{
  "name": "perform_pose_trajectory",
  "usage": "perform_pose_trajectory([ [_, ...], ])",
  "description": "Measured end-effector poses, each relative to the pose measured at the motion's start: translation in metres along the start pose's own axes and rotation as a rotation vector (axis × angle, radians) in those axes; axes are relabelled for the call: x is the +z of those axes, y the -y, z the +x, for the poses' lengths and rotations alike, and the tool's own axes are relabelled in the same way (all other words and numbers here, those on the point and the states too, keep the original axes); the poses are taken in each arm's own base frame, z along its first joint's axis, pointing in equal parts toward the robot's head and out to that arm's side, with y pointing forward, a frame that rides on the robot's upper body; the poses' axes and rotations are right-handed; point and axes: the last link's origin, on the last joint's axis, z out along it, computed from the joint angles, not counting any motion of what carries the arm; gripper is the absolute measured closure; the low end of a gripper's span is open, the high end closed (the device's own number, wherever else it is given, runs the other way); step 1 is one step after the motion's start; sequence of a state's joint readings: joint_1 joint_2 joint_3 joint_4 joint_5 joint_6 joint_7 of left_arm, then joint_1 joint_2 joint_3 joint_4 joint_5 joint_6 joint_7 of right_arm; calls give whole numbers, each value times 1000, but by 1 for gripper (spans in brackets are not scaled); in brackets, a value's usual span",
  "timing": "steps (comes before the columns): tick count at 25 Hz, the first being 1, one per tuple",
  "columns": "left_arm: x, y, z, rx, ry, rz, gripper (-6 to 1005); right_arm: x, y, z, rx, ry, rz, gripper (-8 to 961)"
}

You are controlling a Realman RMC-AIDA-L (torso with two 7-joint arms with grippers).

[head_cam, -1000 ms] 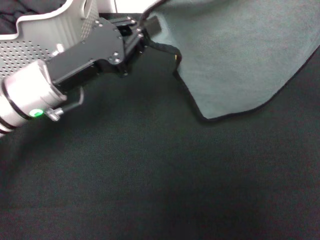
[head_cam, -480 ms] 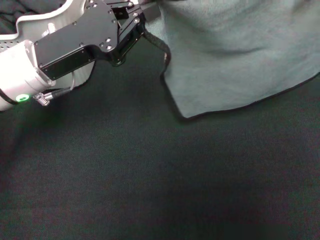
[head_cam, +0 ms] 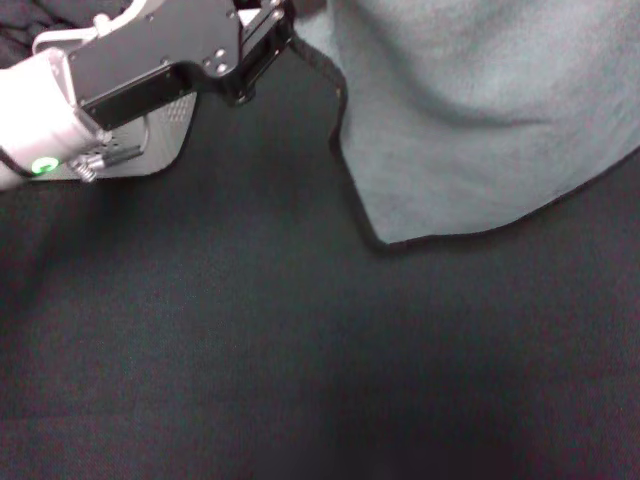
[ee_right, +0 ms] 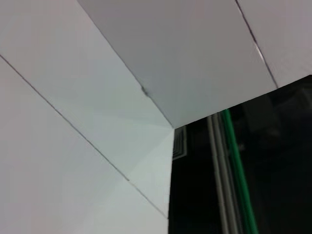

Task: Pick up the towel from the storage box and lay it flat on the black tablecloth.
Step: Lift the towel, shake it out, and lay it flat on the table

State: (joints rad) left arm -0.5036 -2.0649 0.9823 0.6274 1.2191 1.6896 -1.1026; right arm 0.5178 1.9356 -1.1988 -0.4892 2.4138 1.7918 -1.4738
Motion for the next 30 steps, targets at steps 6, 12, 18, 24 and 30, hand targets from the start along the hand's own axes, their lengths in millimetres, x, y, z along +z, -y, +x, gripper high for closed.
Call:
perform_pose_trajectory([
  [6, 7, 9, 7, 26, 7, -9, 966, 11, -2, -9, -39, -31, -42, 841],
  [12, -15, -4, 7, -15, 2, -39, 967, -13, -18, 34, 57, -76, -15, 837],
  [18, -68, -44, 24, -84, 16, -131, 967, -13, -63, 75, 186, -57, -133, 833],
  [24, -98, -59, 35, -113, 151, -101, 967, -14, -69, 108, 290, -1, -129, 828],
  [30, -84, -28, 11, -171, 278, 3, 959, -17, -44, 104, 306, 28, -35, 824],
])
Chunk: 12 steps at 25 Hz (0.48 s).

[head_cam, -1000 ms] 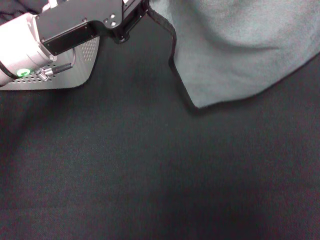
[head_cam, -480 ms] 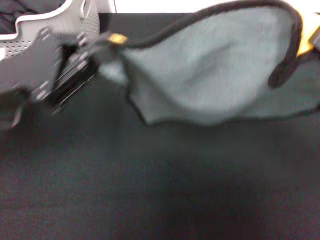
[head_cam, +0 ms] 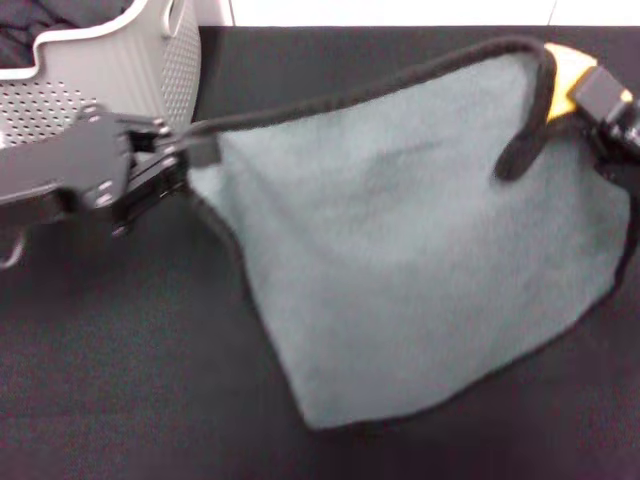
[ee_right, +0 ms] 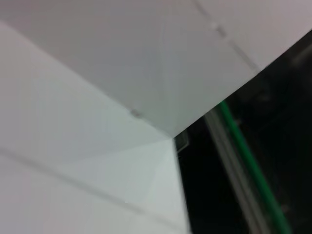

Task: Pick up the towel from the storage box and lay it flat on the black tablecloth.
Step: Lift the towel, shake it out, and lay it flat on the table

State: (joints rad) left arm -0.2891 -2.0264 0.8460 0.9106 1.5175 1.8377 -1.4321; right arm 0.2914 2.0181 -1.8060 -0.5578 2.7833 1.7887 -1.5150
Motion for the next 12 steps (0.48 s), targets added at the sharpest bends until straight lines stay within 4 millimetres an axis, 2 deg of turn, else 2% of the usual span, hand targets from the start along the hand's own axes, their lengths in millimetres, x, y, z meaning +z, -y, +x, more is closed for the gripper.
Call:
perform_pose_trajectory([
  [4, 29, 31, -14, -40, 108, 76, 954, -12, 24, -10, 51, 49, 149, 822],
  [8, 60, 52, -27, -42, 233, 110, 949, -29, 52, -14, 112, 95, 350, 819],
  [12, 70, 62, -33, -18, 276, 161, 944, -31, 64, -27, 102, 137, 402, 816],
])
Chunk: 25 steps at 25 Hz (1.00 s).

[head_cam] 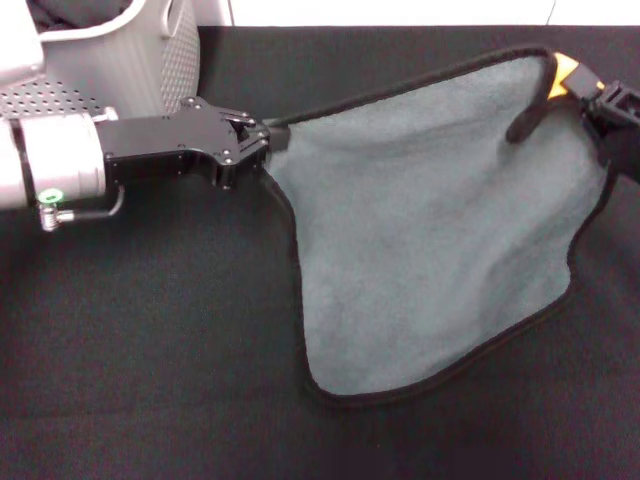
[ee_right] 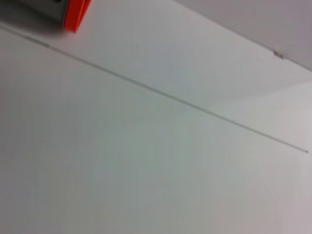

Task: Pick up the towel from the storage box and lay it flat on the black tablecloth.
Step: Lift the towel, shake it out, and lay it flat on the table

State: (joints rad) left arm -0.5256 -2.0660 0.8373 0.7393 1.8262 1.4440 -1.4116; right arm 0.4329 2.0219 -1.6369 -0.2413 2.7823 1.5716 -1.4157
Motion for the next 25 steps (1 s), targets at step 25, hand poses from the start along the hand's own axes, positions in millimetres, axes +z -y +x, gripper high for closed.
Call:
perform_pose_trajectory([
  [25, 48, 24, 14, 74, 80, 153, 912, 15, 33, -25, 106, 99, 208, 799],
])
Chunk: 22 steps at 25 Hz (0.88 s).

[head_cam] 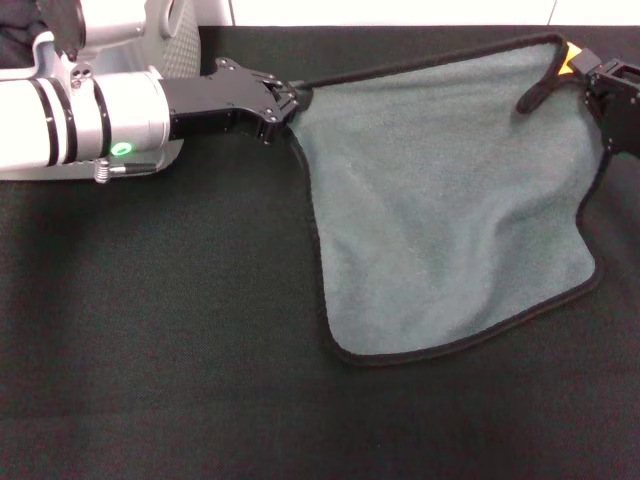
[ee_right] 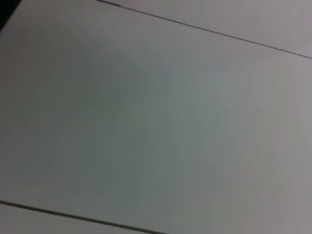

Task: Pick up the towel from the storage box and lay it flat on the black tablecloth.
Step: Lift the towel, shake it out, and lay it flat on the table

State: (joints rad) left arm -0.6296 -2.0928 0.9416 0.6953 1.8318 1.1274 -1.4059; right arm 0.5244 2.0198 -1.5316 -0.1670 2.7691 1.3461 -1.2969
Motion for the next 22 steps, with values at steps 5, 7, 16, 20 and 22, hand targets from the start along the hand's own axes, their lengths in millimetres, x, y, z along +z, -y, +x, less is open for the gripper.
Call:
perform_pose_trajectory([
  [5, 1, 2, 0, 1, 3, 18, 906, 0, 1, 0, -1, -1, 7, 795],
  [7, 3, 1, -1, 4, 9, 13, 904, 1, 0, 0, -5, -10, 7, 794],
  [16, 7, -5, -4, -1, 18, -6, 892, 1, -6, -3, -29, -14, -30, 788],
  [20, 11, -9, -8, -27, 3, -14, 887, 5, -4, -15, -59, -7, 8, 674],
  [22, 13, -8, -9, -40, -6, -1, 885, 8, 0, -20, -67, -5, 42, 600],
])
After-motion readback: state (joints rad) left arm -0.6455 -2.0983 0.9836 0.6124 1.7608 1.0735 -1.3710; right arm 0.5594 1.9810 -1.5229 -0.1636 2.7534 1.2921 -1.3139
